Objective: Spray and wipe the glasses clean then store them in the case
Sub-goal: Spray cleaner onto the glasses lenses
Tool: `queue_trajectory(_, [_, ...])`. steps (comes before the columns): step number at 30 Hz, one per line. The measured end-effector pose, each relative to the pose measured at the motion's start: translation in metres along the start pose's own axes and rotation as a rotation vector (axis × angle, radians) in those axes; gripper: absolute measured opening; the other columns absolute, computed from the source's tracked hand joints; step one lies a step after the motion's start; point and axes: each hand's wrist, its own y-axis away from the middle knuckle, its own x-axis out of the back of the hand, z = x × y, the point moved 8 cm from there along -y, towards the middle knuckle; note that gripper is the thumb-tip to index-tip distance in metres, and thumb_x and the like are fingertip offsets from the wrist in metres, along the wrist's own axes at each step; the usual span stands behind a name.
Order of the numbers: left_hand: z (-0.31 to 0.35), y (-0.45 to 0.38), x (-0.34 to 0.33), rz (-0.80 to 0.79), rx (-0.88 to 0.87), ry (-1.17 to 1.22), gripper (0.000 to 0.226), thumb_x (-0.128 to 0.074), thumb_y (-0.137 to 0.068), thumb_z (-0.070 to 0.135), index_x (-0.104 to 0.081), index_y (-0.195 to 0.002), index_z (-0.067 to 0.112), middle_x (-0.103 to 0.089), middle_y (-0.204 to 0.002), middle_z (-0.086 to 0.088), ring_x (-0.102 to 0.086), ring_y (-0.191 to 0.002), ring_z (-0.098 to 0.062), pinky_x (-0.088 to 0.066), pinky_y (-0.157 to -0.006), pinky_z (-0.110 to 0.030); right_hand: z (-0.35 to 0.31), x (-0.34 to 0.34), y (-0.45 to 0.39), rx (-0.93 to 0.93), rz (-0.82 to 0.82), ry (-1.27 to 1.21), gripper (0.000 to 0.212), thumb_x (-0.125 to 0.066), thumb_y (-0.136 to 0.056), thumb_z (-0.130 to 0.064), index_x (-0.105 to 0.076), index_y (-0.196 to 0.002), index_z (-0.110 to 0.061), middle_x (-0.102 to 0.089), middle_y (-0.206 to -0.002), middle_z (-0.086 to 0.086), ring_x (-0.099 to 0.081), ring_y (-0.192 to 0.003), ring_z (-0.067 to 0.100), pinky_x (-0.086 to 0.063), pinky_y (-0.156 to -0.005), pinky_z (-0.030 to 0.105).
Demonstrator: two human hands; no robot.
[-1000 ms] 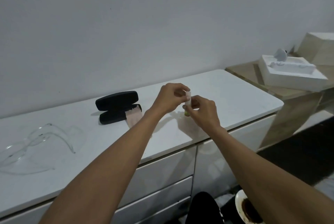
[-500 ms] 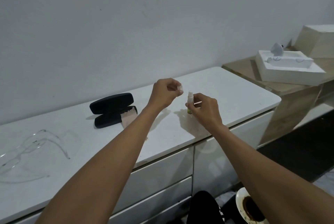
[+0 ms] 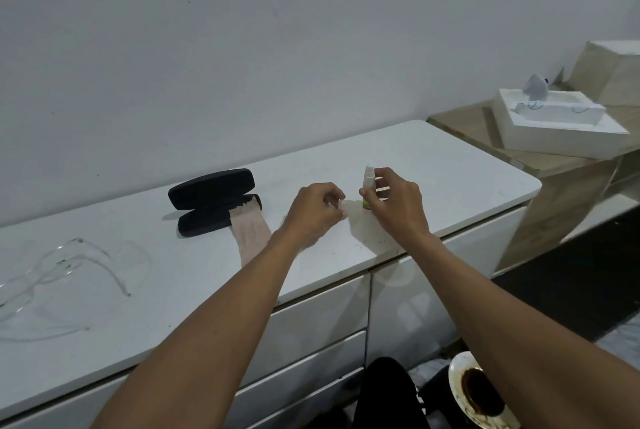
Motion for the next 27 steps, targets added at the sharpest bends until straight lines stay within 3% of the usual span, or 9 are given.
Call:
queue_trajectory(2, [0.002, 0.001, 0.002, -0.030, -0.003, -0.017, 0.031, -0.083, -0.077, 0.006, -0.071, -0.104, 0.019, -0.073, -0.097, -0.007, -0.067, -0.092, -0.020, -0.049, -0.064, -0.006, -0.001, -0.001, -0.002, -0.002, -0.005, -0.013, 0.035, -0.071, -0.094, -0.026, -0.062, -0.126, -0.017, -0.077, -0.104, 0.003, -0.077, -0.083, 0.018, -0.060, -0.084, 0.046])
queue_trajectory(3, [0.003, 0.001, 0.005, -0.040, -0.015, -0.033, 0.035, -0.083, -0.078, 0.009, -0.070, -0.109, 0.019, -0.072, -0.101, -0.006, -0.066, -0.097, -0.018, -0.046, -0.065, -0.006, -0.003, 0.000, -0.004, 0.005, -0.003, -0.013, 0.040, -0.071, -0.094, -0.024, -0.058, -0.131, -0.020, -0.076, -0.105, 0.003, -0.076, -0.084, 0.019, -0.060, -0.084, 0.046])
queue_trajectory(6, [0.010, 0.002, 0.031, -0.012, -0.070, -0.129, 0.040, -0.085, -0.080, 0.021, -0.069, -0.117, 0.022, -0.072, -0.103, 0.001, -0.064, -0.103, -0.016, -0.049, -0.084, -0.024, -0.023, 0.004, -0.008, 0.097, 0.034, 0.012, 0.052, -0.071, -0.094, -0.021, -0.048, -0.141, -0.024, -0.077, -0.104, 0.005, -0.076, -0.081, 0.020, -0.059, -0.083, 0.041])
queue_trajectory(8, [0.010, 0.007, 0.062, 0.056, -0.073, -0.146, 0.038, -0.084, -0.082, 0.024, -0.070, -0.117, 0.022, -0.073, -0.104, 0.001, -0.064, -0.103, -0.016, -0.050, -0.089, -0.030, -0.043, 0.005, -0.011, 0.167, 0.053, 0.020, 0.054, -0.071, -0.094, -0.022, -0.047, -0.143, -0.025, -0.078, -0.101, 0.003, -0.076, -0.079, 0.020, -0.055, -0.079, 0.032])
queue_trajectory(10, [0.010, 0.016, 0.099, 0.144, -0.081, -0.151, 0.036, -0.082, -0.084, 0.025, -0.070, -0.117, 0.022, -0.073, -0.106, 0.001, -0.064, -0.104, -0.015, -0.050, -0.089, -0.029, -0.064, -0.001, -0.014, 0.204, 0.049, 0.008, 0.055, -0.071, -0.094, -0.023, -0.048, -0.143, -0.028, -0.077, -0.098, -0.001, -0.074, -0.076, 0.018, -0.050, -0.076, 0.026])
queue_trajectory(16, [-0.009, 0.073, 0.213, 0.411, -0.093, -0.313, 0.035, -0.076, -0.088, 0.022, -0.069, -0.122, 0.020, -0.069, -0.117, -0.002, -0.060, -0.112, -0.017, -0.049, -0.098, -0.034, -0.139, -0.051, -0.007, 0.354, -0.040, -0.107, 0.051, -0.069, -0.093, -0.022, -0.052, -0.139, -0.034, -0.070, -0.093, -0.006, -0.072, -0.064, 0.011, -0.054, -0.074, 0.027])
queue_trajectory(21, [-0.044, 0.144, 0.294, 0.607, -0.045, -0.447, 0.026, -0.063, -0.095, 0.017, -0.069, -0.121, 0.021, -0.069, -0.112, -0.002, -0.061, -0.108, -0.024, -0.048, -0.094, -0.035, -0.203, -0.111, 0.015, 0.474, -0.087, -0.147, 0.049, -0.063, -0.091, -0.021, -0.053, -0.138, -0.031, -0.072, -0.084, 0.006, -0.068, -0.074, 0.027, -0.055, -0.078, 0.039])
queue_trajectory(24, [-0.065, 0.187, 0.329, 0.670, 0.009, -0.507, 0.034, -0.055, -0.092, 0.005, -0.070, -0.120, 0.019, -0.070, -0.112, -0.005, -0.062, -0.106, -0.028, -0.051, -0.093, -0.040, -0.239, -0.144, 0.039, 0.535, -0.153, -0.197, 0.051, -0.059, -0.090, -0.018, -0.052, -0.140, -0.029, -0.067, -0.079, 0.007, -0.061, -0.072, 0.027, -0.052, -0.073, 0.038])
queue_trajectory(27, [-0.087, 0.226, 0.356, 0.719, 0.099, -0.552, 0.053, -0.047, -0.084, -0.011, -0.071, -0.121, 0.019, -0.069, -0.118, -0.007, -0.061, -0.113, -0.028, -0.047, -0.095, -0.032, -0.268, -0.171, 0.063, 0.575, -0.206, -0.242, 0.051, -0.057, -0.091, -0.013, -0.052, -0.141, -0.021, -0.053, -0.078, 0.000, -0.050, -0.071, 0.021, -0.040, -0.071, 0.032])
